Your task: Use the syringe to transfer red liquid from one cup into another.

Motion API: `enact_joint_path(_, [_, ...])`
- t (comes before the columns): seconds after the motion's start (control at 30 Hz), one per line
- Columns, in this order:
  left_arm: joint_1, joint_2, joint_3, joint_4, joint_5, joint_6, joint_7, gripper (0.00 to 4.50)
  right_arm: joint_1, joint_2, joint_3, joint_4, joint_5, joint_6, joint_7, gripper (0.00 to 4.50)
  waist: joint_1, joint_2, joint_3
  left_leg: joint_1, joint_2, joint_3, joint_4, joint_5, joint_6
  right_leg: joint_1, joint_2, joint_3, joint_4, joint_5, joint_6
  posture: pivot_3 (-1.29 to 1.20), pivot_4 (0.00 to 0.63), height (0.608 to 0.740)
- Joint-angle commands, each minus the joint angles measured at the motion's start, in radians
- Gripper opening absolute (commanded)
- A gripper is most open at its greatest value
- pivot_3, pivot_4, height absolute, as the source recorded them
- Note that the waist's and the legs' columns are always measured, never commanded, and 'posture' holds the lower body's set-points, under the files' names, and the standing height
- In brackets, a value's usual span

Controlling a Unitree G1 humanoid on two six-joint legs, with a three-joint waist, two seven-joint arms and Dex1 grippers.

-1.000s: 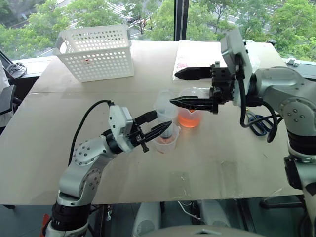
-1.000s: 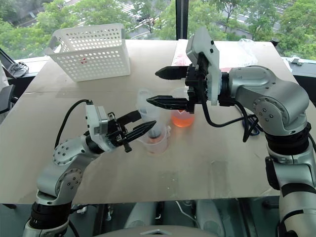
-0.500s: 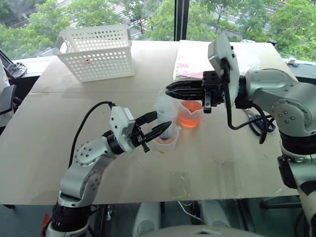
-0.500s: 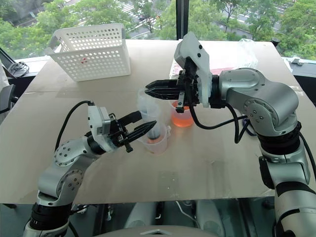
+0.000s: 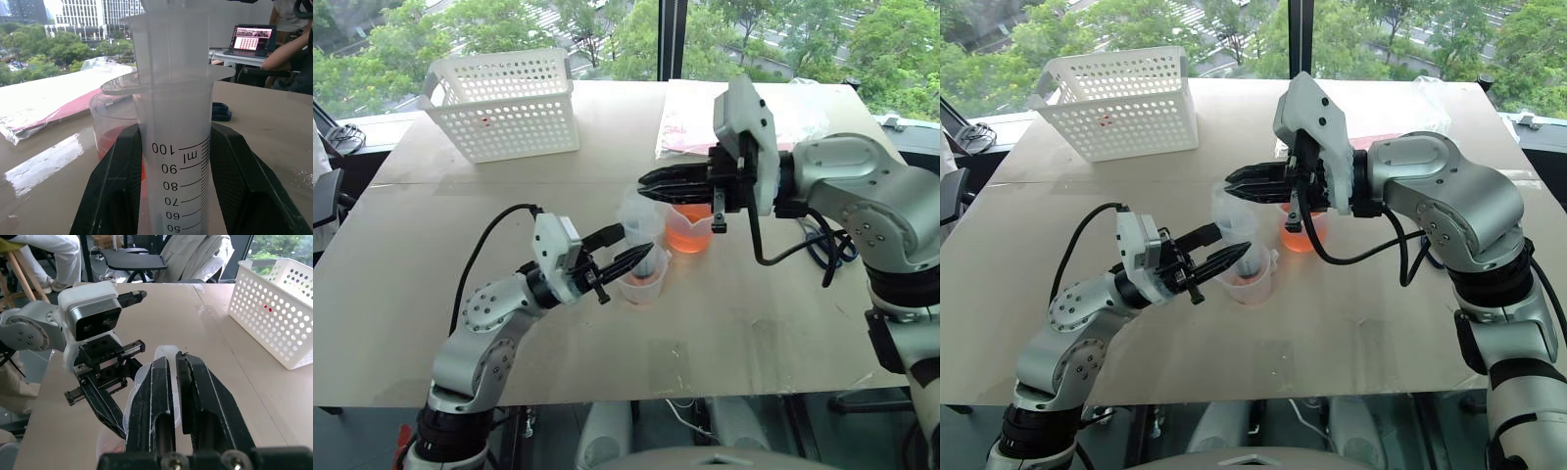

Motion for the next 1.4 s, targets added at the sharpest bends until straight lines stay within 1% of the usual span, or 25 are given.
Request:
enact_joint_path(0.03, [-0.038,-0.008,0.016,-0.075,-0.046,-0.018,0.004,1.45,0.040,0.008,0.057,-0.005,-0.011,-0.007,0.050,0.03,0.000,0.000,0.000,0.000,0.000,0.000,0.000,0.000,0.000,0.000,0.000,0.000,0.000,0.000,0.000,0.00,0.150,0.740])
enact_joint_path(0.17, [-0.044,-0.013,0.024,-0.084,-0.052,-0.007,0.012,1.45,0.074,0.025,0.077,0.027,-0.027,-0.025,0.077,0.03,-0.001,0.000,0.000,0.000,0.000,0.000,0.000,0.000,0.000,0.000,0.000,0.000,0.000,0.000,0.000,0.00,0.150,0.740])
enact_joint_path(0.43, [-0.059,-0.015,0.037,-0.087,-0.055,0.007,0.024,1.45,0.114,0.025,0.107,0.047,-0.072,-0.067,0.136,0.03,0.000,0.000,0.000,0.000,0.000,0.000,-0.001,0.000,0.000,0.000,0.000,0.000,0.000,0.000,0.000,0.00,0.150,0.740])
enact_joint_path(0.73, [-0.087,-0.002,0.061,-0.082,-0.069,0.027,0.023,1.45,0.140,0.024,0.117,0.052,-0.086,-0.072,0.158,0.03,-0.001,0.000,0.000,0.001,0.000,0.000,-0.001,0.000,0.000,0.000,0.000,0.000,0.000,0.000,0.000,0.00,0.150,0.740])
enact_joint_path(0.83, [-0.091,0.006,0.065,-0.086,-0.072,0.031,0.020,1.45,0.147,0.034,0.102,0.055,-0.083,-0.081,0.150,0.03,-0.001,0.000,0.000,0.000,0.000,0.000,-0.001,0.000,0.000,0.000,0.000,0.000,0.000,0.000,0.000,0.00,0.150,0.740])
enact_joint_path(0.97, [-0.102,0.032,0.090,-0.101,-0.094,0.077,0.046,1.45,0.151,0.058,0.015,0.082,-0.049,-0.146,0.170,0.03,0.000,0.000,0.000,0.000,0.000,0.000,-0.001,0.000,0.000,0.000,0.000,0.000,0.000,0.000,0.000,0.00,0.150,0.740])
enact_joint_path(1.0, [-0.104,0.037,0.094,-0.105,-0.098,0.086,0.050,1.45,0.153,0.059,0.004,0.088,-0.056,-0.161,0.169,0.74,0.001,0.000,0.000,0.000,0.000,0.000,-0.001,0.000,0.000,0.000,0.000,0.000,0.000,0.000,0.000,0.00,0.150,0.740])
enact_joint_path(1.03, [-0.108,0.040,0.100,-0.108,-0.107,0.099,0.059,1.45,0.159,0.054,-0.006,0.091,-0.057,-0.172,0.177,0.90,0.001,0.000,0.000,0.000,0.000,0.000,-0.001,0.000,0.000,0.000,0.000,0.000,0.000,0.000,0.000,0.00,0.150,0.740])
enact_joint_path(1.07, [-0.120,0.044,0.107,-0.109,-0.120,0.115,0.070,1.45,0.166,0.049,-0.024,0.096,-0.055,-0.182,0.183,1.23,0.001,0.001,0.001,0.000,0.000,0.000,-0.001,0.000,0.000,0.000,0.000,0.000,0.000,0.000,0.000,0.00,0.150,0.740])
enact_joint_path(1.1, [-0.134,0.049,0.114,-0.112,-0.134,0.131,0.079,1.45,0.174,0.044,-0.046,0.099,-0.049,-0.192,0.187,1.77,0.002,0.001,0.001,0.000,0.000,0.000,-0.001,0.000,0.000,-0.001,0.000,0.000,0.000,0.000,0.000,0.00,0.150,0.740])
enact_joint_path(1.13, [-0.144,0.053,0.118,-0.114,-0.145,0.144,0.086,1.45,0.180,0.041,-0.061,0.101,-0.045,-0.199,0.190,2.03,0.003,0.000,0.001,0.000,0.000,0.000,-0.001,0.000,0.000,0.000,0.000,0.000,0.000,0.000,0.000,0.00,0.150,0.740])
enact_joint_path(1.17, [-0.152,0.057,0.121,-0.116,-0.152,0.154,0.092,1.45,0.184,0.039,-0.072,0.103,-0.042,-0.207,0.189,2.63,0.003,0.001,0.001,0.000,0.000,0.000,-0.001,0.000,0.000,0.000,0.000,-0.001,0.000,0.000,0.000,0.00,0.150,0.740])
enact_joint_path(1.2, [-0.163,0.059,0.128,-0.118,-0.168,0.165,0.101,1.45,0.191,0.034,-0.091,0.101,-0.038,-0.213,0.188,3.00,0.003,0.000,0.001,0.000,0.000,0.000,-0.001,0.000,0.000,0.000,0.000,0.000,0.000,0.000,0.000,0.00,0.150,0.740])
enact_joint_path(1.23, [-0.178,0.061,0.138,-0.118,-0.189,0.182,0.117,1.45,0.198,0.023,-0.121,0.096,-0.027,-0.215,0.186,3.22,0.004,0.000,0.001,0.000,0.000,0.000,-0.001,0.000,0.000,0.000,0.000,0.000,0.000,0.000,0.000,0.00,0.150,0.740])
enact_joint_path(1.27, [-0.188,0.064,0.147,-0.119,-0.206,0.195,0.129,1.45,0.204,0.016,-0.142,0.092,-0.019,-0.216,0.184,3.70,0.005,0.000,0.001,-0.001,0.000,0.000,-0.001,0.000,0.000,0.000,0.000,-0.001,0.000,0.000,0.000,0.00,0.150,0.740])
enact_joint_path(1.33, [-0.223,0.067,0.172,-0.122,-0.270,0.245,0.177,1.45,0.227,-0.022,-0.204,0.068,0.036,-0.182,0.196,4.48,0.004,0.000,0.002,-0.001,-0.001,0.000,-0.001,0.000,0.000,0.000,0.000,0.000,0.000,0.000,0.000,0.00,0.150,0.740])
enact_joint_path(1.4, [-0.271,0.066,0.210,-0.116,-0.376,0.314,0.258,1.45,0.276,-0.083,-0.252,0.025,0.085,-0.165,0.237,4.48,0.008,0.000,0.002,-0.001,-0.001,-0.001,-0.001,0.000,0.000,0.000,0.000,0.000,0.000,0.001,0.001,0.00,0.150,0.740])
